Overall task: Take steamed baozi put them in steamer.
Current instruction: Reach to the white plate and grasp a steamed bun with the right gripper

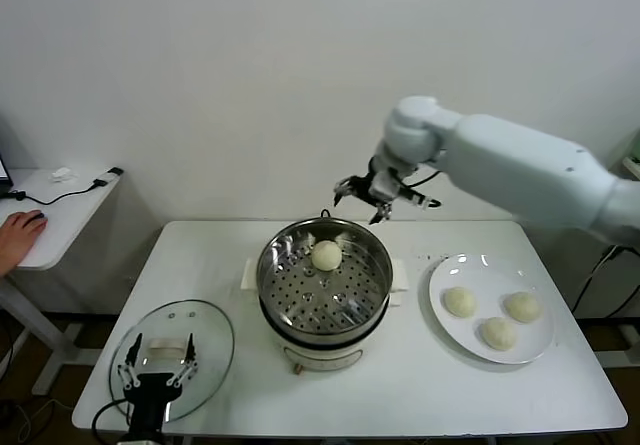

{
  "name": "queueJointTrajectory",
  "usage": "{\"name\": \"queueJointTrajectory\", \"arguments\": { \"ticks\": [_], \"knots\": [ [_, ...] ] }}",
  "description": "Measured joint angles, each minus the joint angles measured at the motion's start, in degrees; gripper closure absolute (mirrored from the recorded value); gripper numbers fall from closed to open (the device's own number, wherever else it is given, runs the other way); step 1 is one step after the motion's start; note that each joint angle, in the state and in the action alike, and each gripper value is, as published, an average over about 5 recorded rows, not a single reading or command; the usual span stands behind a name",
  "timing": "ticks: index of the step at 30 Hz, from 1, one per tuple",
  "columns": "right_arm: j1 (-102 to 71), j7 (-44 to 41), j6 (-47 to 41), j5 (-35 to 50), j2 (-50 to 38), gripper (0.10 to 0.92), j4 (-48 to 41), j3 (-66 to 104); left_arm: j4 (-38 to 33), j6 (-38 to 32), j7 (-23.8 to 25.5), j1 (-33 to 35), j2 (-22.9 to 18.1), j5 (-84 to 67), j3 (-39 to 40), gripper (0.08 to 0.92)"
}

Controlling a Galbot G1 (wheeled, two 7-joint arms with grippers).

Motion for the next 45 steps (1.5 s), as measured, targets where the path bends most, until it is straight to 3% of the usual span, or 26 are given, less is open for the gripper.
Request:
{"name": "queueJointTrajectory", "arguments": {
  "ticks": [7,17,28,45],
  "knots": [
    [-2.18,-0.97,-9.81,5.64,-9.5,0.203,1.22,-1.21,-0.57,0.09,0.45,0.03,0.0,-0.06,-0.1,0.177],
    [-16.58,-4.57,-12.54,-1.31,-13.99,0.203,-1.42,6.77,0.09,-0.04,0.47,0.34,-0.07,-0.23,-0.03,0.177],
    [-31.61,-5.7,-11.56,-10.42,-9.31,0.203,-10.87,17.86,1.31,-0.01,0.48,-0.58,-0.02,1.04,0.02,0.177],
    [-39.59,-5.77,-10.24,-14.74,-0.65,0.203,-20.68,23.73,3.58,-0.07,0.4,-1.88,-0.09,3.38,0.74,0.177]
  ]
}}
